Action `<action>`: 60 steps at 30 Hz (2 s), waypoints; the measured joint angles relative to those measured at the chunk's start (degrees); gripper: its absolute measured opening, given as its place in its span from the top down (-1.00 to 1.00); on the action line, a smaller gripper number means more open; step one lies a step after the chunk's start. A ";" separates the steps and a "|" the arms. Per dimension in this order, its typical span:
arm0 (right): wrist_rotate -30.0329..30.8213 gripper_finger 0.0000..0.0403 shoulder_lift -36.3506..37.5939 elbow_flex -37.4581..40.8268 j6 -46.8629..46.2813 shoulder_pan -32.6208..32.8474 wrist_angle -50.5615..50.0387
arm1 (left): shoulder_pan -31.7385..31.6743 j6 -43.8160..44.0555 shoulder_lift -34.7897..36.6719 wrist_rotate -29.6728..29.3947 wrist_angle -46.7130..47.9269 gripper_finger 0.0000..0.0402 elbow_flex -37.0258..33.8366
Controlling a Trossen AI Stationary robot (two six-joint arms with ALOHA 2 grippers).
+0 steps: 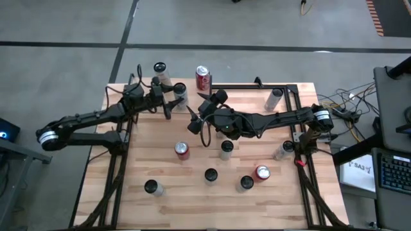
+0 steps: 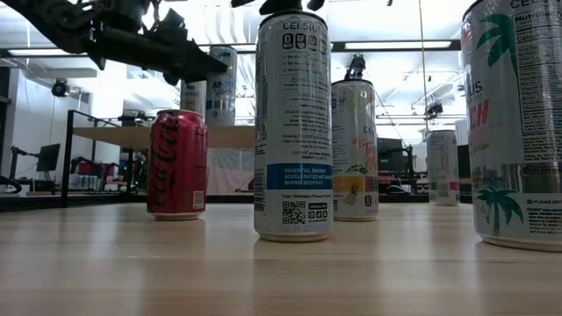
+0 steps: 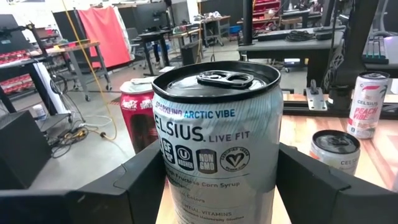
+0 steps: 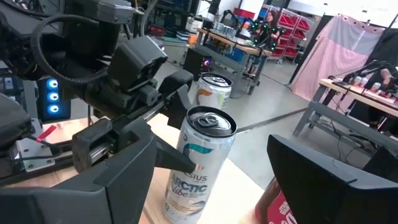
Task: Place canned beverage on shelf
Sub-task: Put the top left white blue soda can on the shelf
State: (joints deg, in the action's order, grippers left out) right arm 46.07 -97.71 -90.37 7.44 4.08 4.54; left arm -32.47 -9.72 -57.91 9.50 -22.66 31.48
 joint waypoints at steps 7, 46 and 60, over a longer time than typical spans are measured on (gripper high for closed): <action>0.02 -0.48 0.00 0.00 0.02 0.00 -0.17 | -0.04 1.55 -0.83 -1.07 -1.04 -0.39 0.00; -16.34 0.95 -0.84 -20.97 -7.50 -6.18 -36.13 | 12.66 1.91 24.61 -3.35 7.19 0.34 -7.33; -33.27 0.96 -13.92 -41.54 -6.33 -14.23 -44.98 | 12.94 -2.73 30.20 -3.88 4.70 0.95 -10.62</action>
State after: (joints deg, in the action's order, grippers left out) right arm 12.80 -111.63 -131.90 1.11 -10.15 -40.45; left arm -19.53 -12.45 -27.71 5.62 -17.96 20.86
